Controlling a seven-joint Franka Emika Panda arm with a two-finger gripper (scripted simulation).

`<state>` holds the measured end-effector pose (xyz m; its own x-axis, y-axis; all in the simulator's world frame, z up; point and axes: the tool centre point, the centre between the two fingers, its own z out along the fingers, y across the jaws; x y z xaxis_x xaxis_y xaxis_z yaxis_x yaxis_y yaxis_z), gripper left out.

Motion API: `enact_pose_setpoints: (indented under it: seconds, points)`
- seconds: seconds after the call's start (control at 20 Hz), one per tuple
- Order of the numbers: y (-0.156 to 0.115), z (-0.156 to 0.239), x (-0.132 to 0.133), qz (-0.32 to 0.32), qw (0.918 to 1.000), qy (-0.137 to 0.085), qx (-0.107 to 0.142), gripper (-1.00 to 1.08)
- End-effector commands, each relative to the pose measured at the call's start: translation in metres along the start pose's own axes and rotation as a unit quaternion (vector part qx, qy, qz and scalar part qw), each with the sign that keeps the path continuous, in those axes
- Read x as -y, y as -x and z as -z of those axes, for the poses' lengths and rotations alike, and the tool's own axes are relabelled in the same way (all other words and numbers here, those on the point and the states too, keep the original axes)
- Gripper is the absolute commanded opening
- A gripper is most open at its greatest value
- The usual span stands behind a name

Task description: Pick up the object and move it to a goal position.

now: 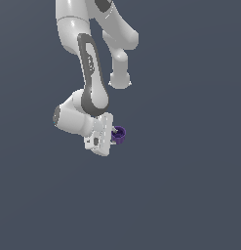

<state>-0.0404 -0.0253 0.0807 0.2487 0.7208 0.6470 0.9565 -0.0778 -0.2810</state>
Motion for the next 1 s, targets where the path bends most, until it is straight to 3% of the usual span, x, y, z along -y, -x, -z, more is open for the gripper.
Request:
enact_pose_setpoints:
  seconds: [0.0, 0.45, 0.95]
  points:
    - [-0.0009, 0.0015, -0.0002, 0.024, 0.9996, 0.001, -0.015, 0.28]
    - [-0.0032, 0.0065, -0.0010, 0.080, 0.9954, 0.008, -0.051, 0.28]
    - [-0.0037, 0.0064, -0.0013, 0.092, 0.9940, 0.010, -0.058, 0.28]
